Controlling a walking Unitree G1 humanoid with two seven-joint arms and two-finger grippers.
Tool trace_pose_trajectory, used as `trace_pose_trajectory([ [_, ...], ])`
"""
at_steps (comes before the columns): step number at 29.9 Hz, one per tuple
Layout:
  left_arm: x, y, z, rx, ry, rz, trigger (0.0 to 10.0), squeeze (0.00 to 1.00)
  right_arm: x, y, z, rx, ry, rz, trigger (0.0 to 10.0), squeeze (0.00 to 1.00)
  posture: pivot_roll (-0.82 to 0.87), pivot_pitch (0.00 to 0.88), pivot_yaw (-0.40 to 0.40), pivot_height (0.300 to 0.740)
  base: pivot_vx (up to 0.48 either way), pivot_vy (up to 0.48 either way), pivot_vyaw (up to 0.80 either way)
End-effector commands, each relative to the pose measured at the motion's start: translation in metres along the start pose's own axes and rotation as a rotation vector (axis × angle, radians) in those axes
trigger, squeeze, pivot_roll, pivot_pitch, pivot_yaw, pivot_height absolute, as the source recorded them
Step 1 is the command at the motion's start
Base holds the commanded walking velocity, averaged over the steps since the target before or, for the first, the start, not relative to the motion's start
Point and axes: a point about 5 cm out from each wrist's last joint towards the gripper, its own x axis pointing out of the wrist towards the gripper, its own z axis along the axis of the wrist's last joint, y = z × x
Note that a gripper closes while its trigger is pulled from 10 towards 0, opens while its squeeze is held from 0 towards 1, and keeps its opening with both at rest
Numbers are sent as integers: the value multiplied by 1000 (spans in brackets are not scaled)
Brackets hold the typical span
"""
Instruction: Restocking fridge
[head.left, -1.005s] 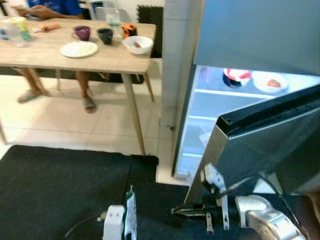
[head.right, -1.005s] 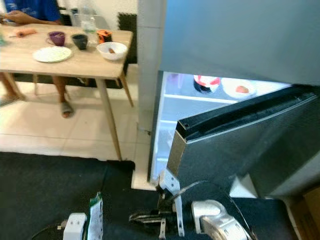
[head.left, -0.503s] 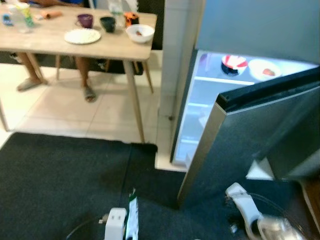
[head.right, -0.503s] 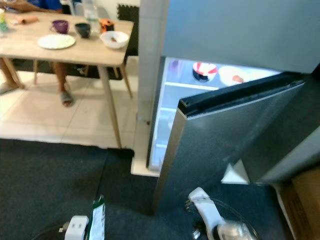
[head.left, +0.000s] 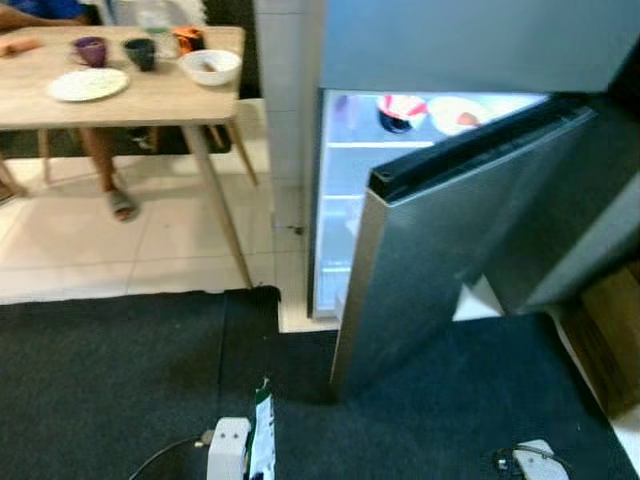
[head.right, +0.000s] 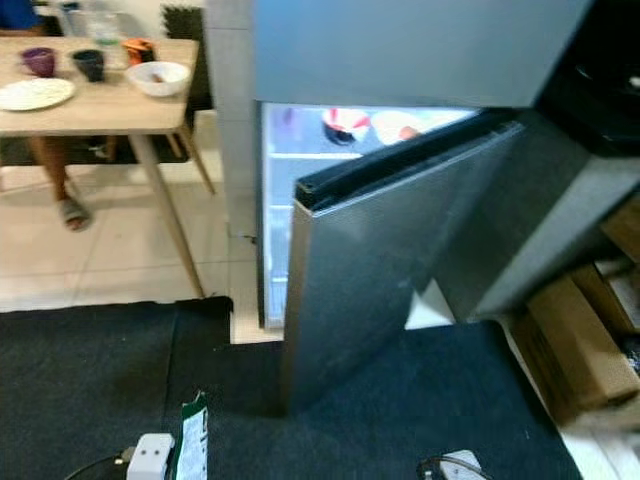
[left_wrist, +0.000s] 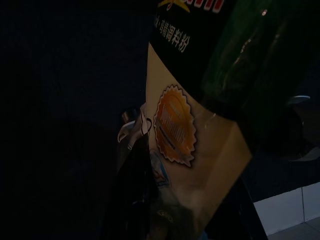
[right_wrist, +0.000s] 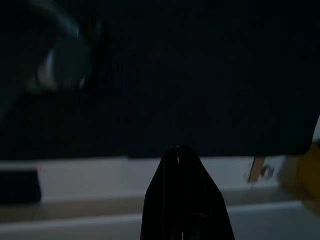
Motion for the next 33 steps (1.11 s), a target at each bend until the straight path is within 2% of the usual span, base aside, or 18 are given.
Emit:
trace_pose_trajectory([
  [1, -4, -2, -22, -9, 84, -1, 10000, 0, 0, -3, 2, 7, -18, -25, 10000, 0, -112, 123, -52, 740, 0, 0, 0],
  [6, -4, 0, -19, -6, 70, 22, 10000, 0, 1, 5, 0, -29, -11, -9, 10000, 0, -110, 123, -53, 740, 0, 0, 0],
  [9, -4, 10, -11, -54, 28, 90, 10000, 0, 2, 8, -1, -48, -4, -6, 10000, 0, -109, 122, -54, 740, 0, 0, 0],
  [12, -6, 27, 10, -115, -67, 190, 10000, 0, 2, 10, -3, -67, 3, -3, 10000, 0, -109, 122, -54, 740, 0, 0, 0],
  [14, -6, 30, 15, -126, -84, 204, 10000, 0, 2, 10, -3, -68, 4, -3, 10000, 0, -109, 122, -54, 740, 0, 0, 0],
  [16, -7, 41, 45, -158, -204, 249, 10000, 0, 2, 10, -5, -70, 7, -3, 10000, 0, -96, 125, -61, 740, 0, 0, 0],
  [17, -7, 41, 45, -158, -204, 249, 10000, 0, 2, 10, -5, -70, 7, -3, 10000, 0, -96, 125, -61, 740, 0, 0, 0],
  [21, -16, 61, 114, -180, -444, 304, 10000, 0, 2, 10, -5, -70, 3, -15, 10000, 0, -94, 128, -59, 740, 0, 0, 0],
  [24, -22, 66, 142, -166, -528, 313, 10000, 0, 3, 10, -3, -62, -12, -26, 10000, 0, -101, 128, -52, 740, 0, 0, 0],
  [26, -26, 65, 161, -145, -585, 298, 10000, 0, 3, 11, -1, -53, -24, -31, 10000, 0, -107, 126, -45, 740, 0, 0, 0],
  [29, -27, 60, 176, -124, -632, 262, 10000, 0, 3, 13, 0, -47, -29, -27, 10000, 0, -109, 126, -42, 740, 0, 0, -267],
  [31, -27, 59, 178, -121, -638, 257, 10000, 0, 3, 13, 0, -43, -29, -27, 10000, 0, -109, 126, -42, 740, 0, 0, -800],
  [32, -25, 49, 188, -115, -660, 181, 10000, 0, 3, 13, 0, -47, -31, -29, 10000, 0, -110, 127, -41, 740, 0, 0, -800],
  [33, -25, 46, 190, -113, -666, 159, 10000, 0, 3, 13, 1, -49, -31, -29, 10000, 0, -110, 127, -41, 740, 0, 0, -800],
])
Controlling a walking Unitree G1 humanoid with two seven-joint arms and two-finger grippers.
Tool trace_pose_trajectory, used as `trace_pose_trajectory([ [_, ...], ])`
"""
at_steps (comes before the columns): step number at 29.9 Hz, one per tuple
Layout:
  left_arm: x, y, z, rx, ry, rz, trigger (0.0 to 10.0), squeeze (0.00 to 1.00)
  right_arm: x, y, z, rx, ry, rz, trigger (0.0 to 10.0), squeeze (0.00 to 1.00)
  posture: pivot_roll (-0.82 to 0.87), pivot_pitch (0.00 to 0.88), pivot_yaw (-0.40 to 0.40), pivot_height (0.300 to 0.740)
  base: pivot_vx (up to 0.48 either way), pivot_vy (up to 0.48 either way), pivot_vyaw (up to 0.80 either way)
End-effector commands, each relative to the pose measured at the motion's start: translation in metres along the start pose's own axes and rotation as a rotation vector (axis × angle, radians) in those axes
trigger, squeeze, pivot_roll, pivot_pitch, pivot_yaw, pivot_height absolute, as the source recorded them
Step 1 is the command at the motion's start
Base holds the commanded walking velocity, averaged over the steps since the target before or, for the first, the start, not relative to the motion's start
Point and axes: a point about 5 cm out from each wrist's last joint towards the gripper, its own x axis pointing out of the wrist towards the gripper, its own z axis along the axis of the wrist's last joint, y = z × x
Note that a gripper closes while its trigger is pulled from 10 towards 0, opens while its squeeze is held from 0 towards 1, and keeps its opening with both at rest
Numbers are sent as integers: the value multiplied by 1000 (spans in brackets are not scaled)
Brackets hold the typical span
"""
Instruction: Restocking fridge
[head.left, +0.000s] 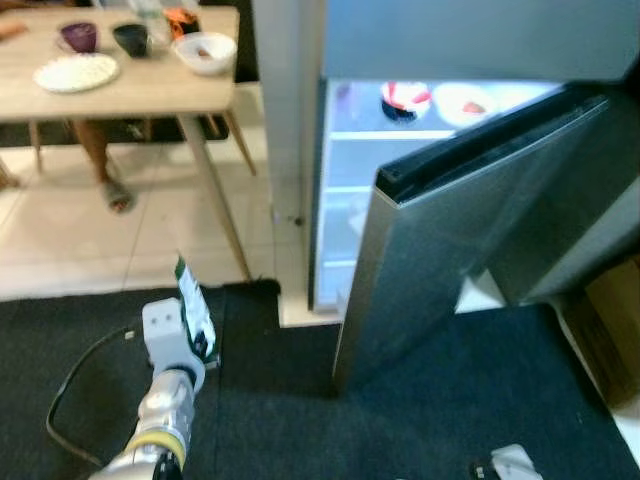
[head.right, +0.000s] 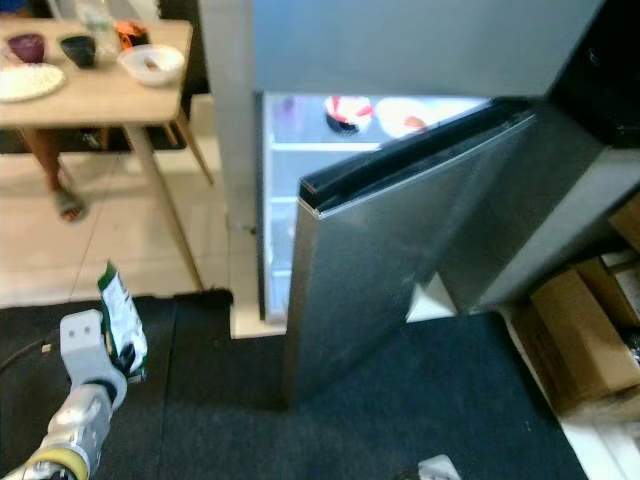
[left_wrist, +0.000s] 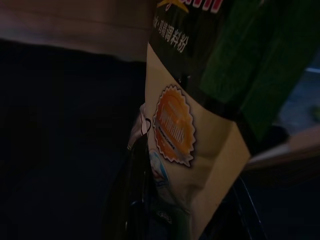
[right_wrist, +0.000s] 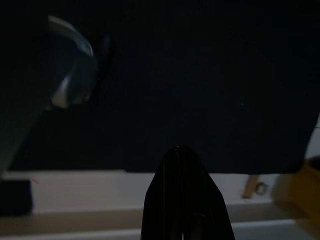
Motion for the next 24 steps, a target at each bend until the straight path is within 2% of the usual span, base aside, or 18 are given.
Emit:
trace_pose_trajectory([
  [1, 5, -14, 8, -16, -35, -72, 10000, 0, -2, 1, -13, 6, 37, -5, 10000, 0, -110, 127, -41, 740, 0, 0, -800],
  [4, 10, -47, 15, -7, -59, -264, 10000, 0, -2, 2, -13, 6, 36, -6, 10000, 0, -109, 130, -38, 740, 0, 0, 0],
  [5, 10, -47, 15, -7, -59, -264, 10000, 0, -2, 2, -13, 6, 36, -6, 10000, 0, -109, 130, -38, 740, 0, 0, 0],
  [6, 11, -55, 17, -5, -67, -310, 10000, 0, -2, 2, -13, 7, 35, -6, 10000, 0, -109, 130, -38, 740, 0, 0, 0],
  [8, 12, -65, 20, 8, -86, -336, 10000, 0, -2, 2, -13, 6, 33, -5, 10000, 0, -112, 128, -42, 740, 0, 0, -400],
  [12, 12, -68, 21, 12, -92, -343, 10000, 0, -2, 2, -13, 6, 32, -5, 10000, 0, -112, 128, -42, 740, 0, 0, -800],
  [14, 12, -74, 23, 21, -109, -366, 10000, 0, -2, 2, -12, 2, 28, 0, 10000, 0, -114, 123, -43, 740, 0, 0, 0],
  [24, 10, -78, 18, 36, -108, -396, 10000, 0, -2, -1, -11, -4, 15, -16, 10000, 0, -116, 117, -45, 740, 0, 0, -80],
])
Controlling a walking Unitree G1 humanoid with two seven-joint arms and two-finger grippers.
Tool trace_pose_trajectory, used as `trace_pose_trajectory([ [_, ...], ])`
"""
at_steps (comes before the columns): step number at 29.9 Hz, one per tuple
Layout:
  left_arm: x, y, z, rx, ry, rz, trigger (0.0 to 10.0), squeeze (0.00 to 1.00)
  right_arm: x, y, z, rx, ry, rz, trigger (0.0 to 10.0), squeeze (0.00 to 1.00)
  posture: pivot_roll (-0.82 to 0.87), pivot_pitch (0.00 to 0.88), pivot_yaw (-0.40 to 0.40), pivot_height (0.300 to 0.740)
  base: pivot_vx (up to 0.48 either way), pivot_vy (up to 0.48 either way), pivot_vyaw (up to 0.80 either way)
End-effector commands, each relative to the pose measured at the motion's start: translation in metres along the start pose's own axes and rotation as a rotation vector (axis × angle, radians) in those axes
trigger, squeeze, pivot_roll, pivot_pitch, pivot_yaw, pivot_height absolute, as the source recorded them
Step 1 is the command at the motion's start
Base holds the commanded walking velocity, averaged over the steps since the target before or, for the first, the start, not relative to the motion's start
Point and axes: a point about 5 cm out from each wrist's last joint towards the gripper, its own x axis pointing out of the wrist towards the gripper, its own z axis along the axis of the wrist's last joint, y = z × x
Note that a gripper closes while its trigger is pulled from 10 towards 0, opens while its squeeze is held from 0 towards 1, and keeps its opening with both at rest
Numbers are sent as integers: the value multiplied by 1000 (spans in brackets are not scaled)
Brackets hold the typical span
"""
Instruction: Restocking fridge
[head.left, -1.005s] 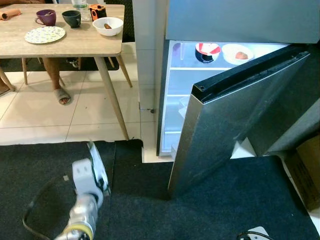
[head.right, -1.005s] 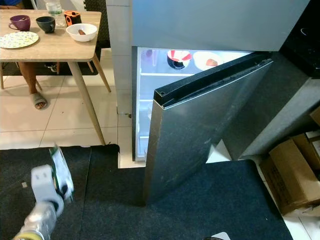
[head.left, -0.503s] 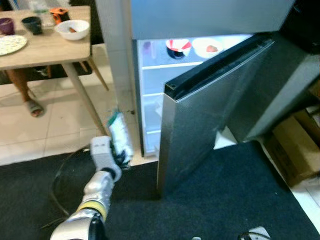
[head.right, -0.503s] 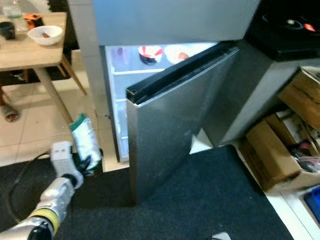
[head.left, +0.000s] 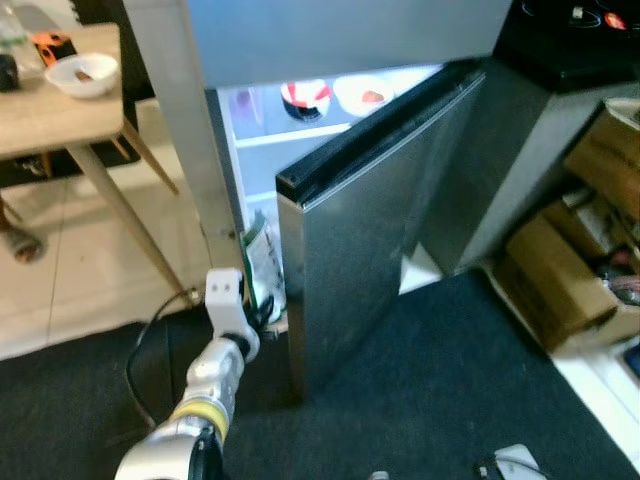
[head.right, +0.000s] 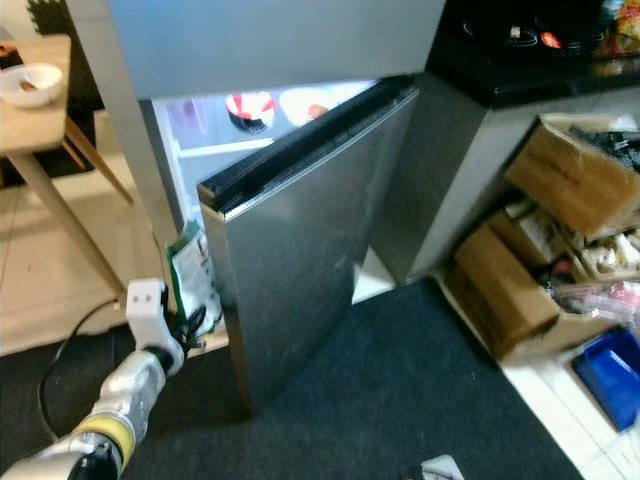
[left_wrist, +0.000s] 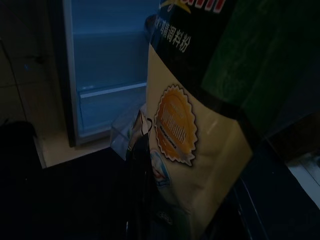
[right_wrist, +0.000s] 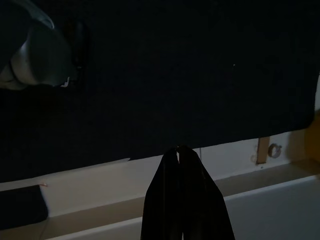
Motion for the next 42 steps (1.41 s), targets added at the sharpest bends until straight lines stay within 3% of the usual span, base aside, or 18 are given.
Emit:
trace_pose_trajectory([
  [1, -1, -5, -3, 11, -7, -23, 10000, 0, -1, 1, -6, -3, 15, -1, 10000, 0, -116, 117, -45, 740, 0, 0, 0],
  [8, 0, -8, -3, -4, -17, -32, 10000, 0, -1, 1, -8, -9, 21, 2, 10000, 0, -117, 121, -46, 740, 0, 0, 0],
  [12, 1, -22, -12, -16, 13, -115, 10000, 0, -1, 2, -10, -15, 30, 2, 10000, 0, -117, 121, -46, 740, 0, 0, 0],
  [16, 0, -41, -23, -45, 44, -235, 10000, 0, -1, 2, -10, -17, 32, 1, 10000, 0, -112, 128, -43, 740, 0, 0, 0],
  [19, -4, -69, -38, -60, 95, -418, 10000, 0, -1, 3, -11, -20, 38, -1, 10000, 0, -112, 128, -43, 740, 0, 0, 0],
  [21, -5, -74, -41, -63, 105, -451, 10000, 0, -1, 3, -12, -21, 39, -2, 10000, 0, -112, 128, -43, 740, 0, 0, 0],
  [22, -9, -93, -50, -76, 133, -563, 10000, 0, -2, 2, -12, -28, 46, -4, 10000, 0, -112, 128, -43, 740, 0, 0, 0],
  [27, -14, -113, -59, -92, 165, -687, 10000, 0, -2, 2, -13, -37, 55, -9, 10000, 0, -109, 131, -43, 740, 0, 0, 0],
  [29, -22, -129, -69, -124, 203, -800, 10000, 0, -2, 2, -14, -48, 66, -10, 10000, 0, -109, 130, -44, 740, 0, 0, 0],
  [34, -26, -124, -75, -145, 238, -788, 10000, 0, -2, 2, -15, -49, 72, -8, 10000, 0, -109, 130, -44, 740, 0, 0, 0],
  [36, -29, -109, -82, -156, 279, -716, 10000, 0, -2, 3, -16, -45, 81, -4, 10000, 0, -108, 130, -44, 740, 0, 0, 0],
  [37, -29, -109, -82, -156, 279, -716, 10000, 0, -2, 3, -16, -45, 81, -4, 10000, 0, -108, 130, -44, 740, 0, 0, 0],
  [41, -48, -67, -103, -155, 395, -496, 10000, 0, -2, 5, -17, -41, 89, 8, 10000, 0, -103, 129, -41, 740, 0, 0, 0],
  [42, -48, -67, -103, -155, 395, -496, 10000, 0, -2, 5, -17, -41, 89, 8, 10000, 0, -103, 129, -41, 740, 0, 0, 0],
])
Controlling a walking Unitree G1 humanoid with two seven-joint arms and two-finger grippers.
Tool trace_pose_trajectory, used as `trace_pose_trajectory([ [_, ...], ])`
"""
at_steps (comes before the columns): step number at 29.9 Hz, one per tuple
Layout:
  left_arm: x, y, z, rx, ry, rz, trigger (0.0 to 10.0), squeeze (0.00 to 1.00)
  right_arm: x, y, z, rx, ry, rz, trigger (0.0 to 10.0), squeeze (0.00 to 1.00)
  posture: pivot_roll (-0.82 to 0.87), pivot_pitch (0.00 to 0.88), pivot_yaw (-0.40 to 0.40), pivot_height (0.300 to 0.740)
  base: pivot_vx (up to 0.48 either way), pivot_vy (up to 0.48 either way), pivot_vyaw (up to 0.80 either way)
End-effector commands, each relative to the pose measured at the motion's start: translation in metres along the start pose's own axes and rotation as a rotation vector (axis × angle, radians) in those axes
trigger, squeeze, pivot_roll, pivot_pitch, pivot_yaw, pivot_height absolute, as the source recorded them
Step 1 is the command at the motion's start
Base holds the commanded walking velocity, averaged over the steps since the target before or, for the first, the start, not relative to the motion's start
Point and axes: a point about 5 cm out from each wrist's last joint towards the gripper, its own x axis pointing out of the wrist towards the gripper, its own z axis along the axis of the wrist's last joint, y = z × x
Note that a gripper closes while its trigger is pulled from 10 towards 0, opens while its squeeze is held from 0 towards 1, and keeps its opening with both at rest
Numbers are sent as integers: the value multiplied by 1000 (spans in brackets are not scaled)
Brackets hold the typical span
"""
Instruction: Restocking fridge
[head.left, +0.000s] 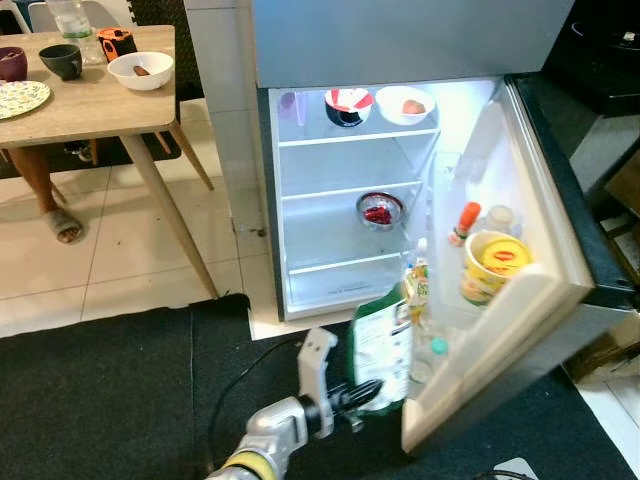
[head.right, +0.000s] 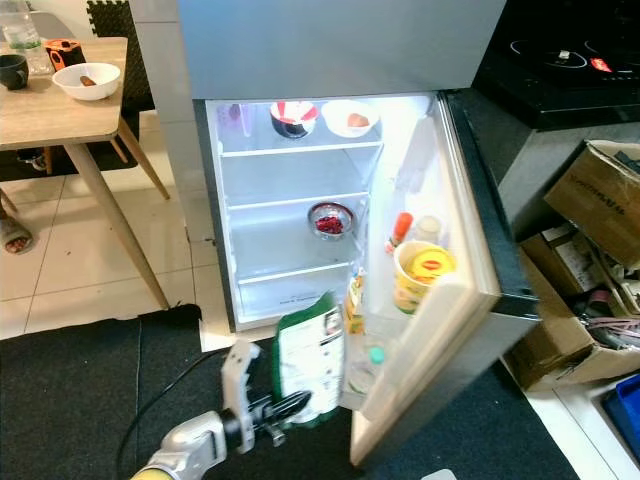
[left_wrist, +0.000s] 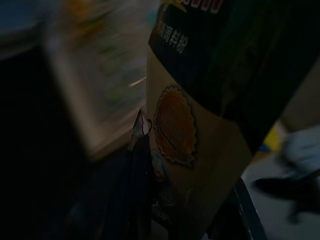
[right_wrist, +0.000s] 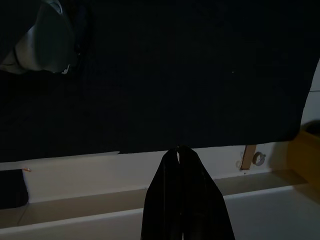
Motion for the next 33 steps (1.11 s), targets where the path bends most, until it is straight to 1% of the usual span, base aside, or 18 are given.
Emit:
trace_pose_trajectory([
  [1, -18, 13, -20, -44, 59, 122, 10000, 0, 0, 4, -7, 10, 25, 14, 10000, 0, -103, 129, -41, 740, 0, 0, 0],
  [3, -34, 24, -34, -77, 95, 232, 10000, 0, 0, 5, -7, 11, 20, 20, 10000, 0, -102, 129, -40, 740, 0, 0, 0],
  [5, -34, 24, -34, -77, 95, 232, 10000, 0, 0, 5, -7, 11, 20, 20, 10000, 0, -102, 129, -40, 740, 0, 0, 0],
  [6, -44, 29, -43, -94, 117, 299, 10000, 0, 0, 5, -6, 13, 14, 26, 10000, 0, -101, 130, -41, 740, 0, 0, 0],
  [7, -44, 29, -43, -94, 117, 299, 10000, 0, 0, 5, -6, 13, 14, 26, 10000, 0, -101, 130, -41, 740, 0, 0, 0],
  [8, -55, 33, -54, -124, 138, 367, 10000, 0, 0, 5, -6, 14, 11, 27, 10000, 0, -101, 128, -41, 740, 0, 0, 0],
  [9, -55, 33, -54, -124, 138, 367, 10000, 0, 0, 5, -6, 14, 11, 27, 10000, 0, -101, 128, -41, 740, 0, 0, 0],
  [10, -69, 37, -67, -156, 169, 455, 10000, 0, -1, 4, -6, 11, 10, 22, 10000, 0, -100, 129, -42, 740, 0, 0, 0],
  [11, -69, 37, -67, -156, 169, 455, 10000, 0, -1, 4, -6, 11, 10, 22, 10000, 0, -100, 129, -42, 740, 0, 0, 0],
  [12, -81, 40, -79, -173, 210, 534, 10000, 0, -1, 4, -6, 7, 10, 16, 10000, 0, -98, 128, -44, 740, 0, 0, 0],
  [13, -81, 40, -79, -173, 210, 534, 10000, 0, -1, 4, -6, 7, 10, 16, 10000, 0, -98, 128, -44, 740, 0, 0, 0],
  [14, -91, 40, -91, -191, 252, 592, 10000, 0, -1, 3, -7, 4, 11, 8, 10000, 0, -96, 126, -46, 740, 0, 0, 0],
  [15, -91, 40, -91, -191, 252, 592, 10000, 0, -1, 3, -7, 4, 11, 8, 10000, 0, -96, 126, -46, 740, 0, 0, 0],
  [16, -99, 38, -103, -191, 304, 632, 10000, 0, -1, 2, -7, 5, 13, 2, 10000, 0, -96, 124, -46, 740, 0, 0, 0],
  [21, -106, 32, -118, -191, 372, 674, 10000, 0, -2, -2, -9, 27, 11, -7, 10000, 0, -93, 117, -48, 740, 0, 0, 0],
  [24, -106, 31, -119, -192, 374, 680, 10000, 0, -2, -3, -10, 31, 9, -8, 10000, 0, -91, 114, -49, 740, 0, 0, 0],
  [25, -105, 31, -119, -185, 380, 682, 10000, 0, -3, -5, -10, 55, -4, 2, 10000, 0, -89, 111, -49, 740, 0, 0, 0],
  [33, -97, 32, -113, -154, 381, 680, 10000, 0, -4, -13, -10, 47, -8, -7, 10000, 0, -88, 97, -50, 740, 0, 0, 669],
])
